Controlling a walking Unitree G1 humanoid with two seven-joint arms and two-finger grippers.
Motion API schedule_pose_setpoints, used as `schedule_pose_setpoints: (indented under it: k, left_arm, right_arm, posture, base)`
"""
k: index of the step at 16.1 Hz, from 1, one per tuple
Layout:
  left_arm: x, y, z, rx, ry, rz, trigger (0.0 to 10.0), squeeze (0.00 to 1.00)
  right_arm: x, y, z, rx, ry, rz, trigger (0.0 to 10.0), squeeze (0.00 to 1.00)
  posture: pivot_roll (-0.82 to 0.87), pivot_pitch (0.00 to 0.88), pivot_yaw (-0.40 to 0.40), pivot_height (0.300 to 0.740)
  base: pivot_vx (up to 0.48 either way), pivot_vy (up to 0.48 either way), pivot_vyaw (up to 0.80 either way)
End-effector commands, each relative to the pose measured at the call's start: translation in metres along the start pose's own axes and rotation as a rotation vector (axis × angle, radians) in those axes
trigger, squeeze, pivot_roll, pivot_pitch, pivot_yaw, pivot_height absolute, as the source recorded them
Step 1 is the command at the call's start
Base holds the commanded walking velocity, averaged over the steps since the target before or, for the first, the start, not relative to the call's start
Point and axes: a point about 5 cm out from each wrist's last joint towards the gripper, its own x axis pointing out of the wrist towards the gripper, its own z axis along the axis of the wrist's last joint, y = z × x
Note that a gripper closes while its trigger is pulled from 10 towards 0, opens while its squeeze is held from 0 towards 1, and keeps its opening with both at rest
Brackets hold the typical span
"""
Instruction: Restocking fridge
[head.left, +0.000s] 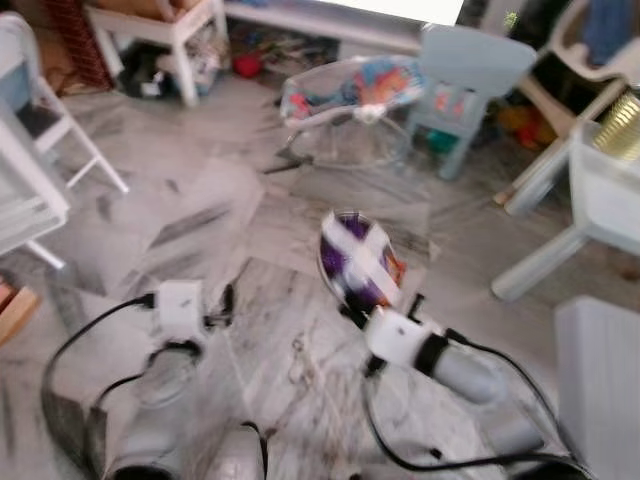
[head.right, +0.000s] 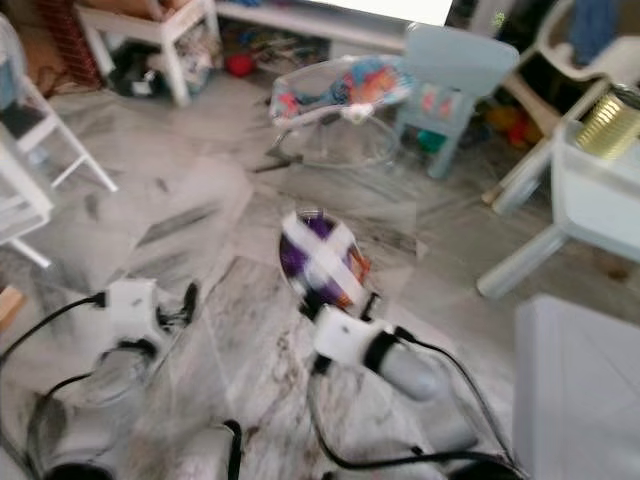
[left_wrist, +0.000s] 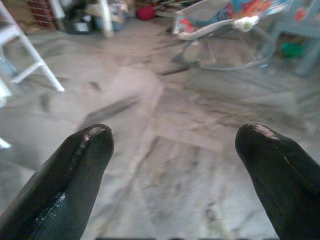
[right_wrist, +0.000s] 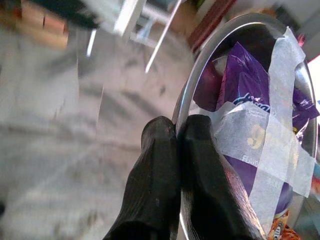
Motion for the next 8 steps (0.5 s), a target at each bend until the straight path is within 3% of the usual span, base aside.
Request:
schedule_pose_setpoints:
  k: [1,2,5,6,8]
  left_arm:
    - [-0.008,-0.008,-0.004,0.021,0.010,-0.081,10.0,0.00]
    - [-0.016,0.001,-0.008,0.058,0.023,-0.080,10.0,0.00]
    - [-0.020,0.018,-0.005,0.059,0.017,-0.002,10.0,0.00]
    - [-0.017,0.017,-0.002,0.058,0.008,0.003,10.0,0.00]
    - [-0.009,0.012,0.007,0.046,-0.021,0.005,10.0,0.00]
  right_arm:
    - [-0.013,-0.009,-0.011,0.062,0.051,-0.114,10.0,0.00]
    - [-0.019,-0.011,-0.015,0.088,0.071,-0.189,10.0,0.00]
    - [-0.025,-0.011,-0.022,0.132,0.104,-0.258,10.0,0.00]
    - [-0.024,-0.011,-0.023,0.122,0.106,-0.255,10.0,0.00]
    - [-0.019,-0.012,-0.021,0.109,0.098,-0.248,10.0,0.00]
  posture:
    - [0.04,0.104,-0.055,0.740]
    - [0.04,0.097,-0.049,0.740]
    - [0.05,0.083,-0.048,0.740]
    - [0.05,0.080,-0.050,0.740]
    - [0.06,0.079,-0.049,0.740]
  base:
    - [0.000,0.000,0.74]
    - [0.000,0.000,0.00]
    - [0.000,0.000,0.00]
    - [0.000,0.000,0.00]
    - [0.000,0.390,0.00]
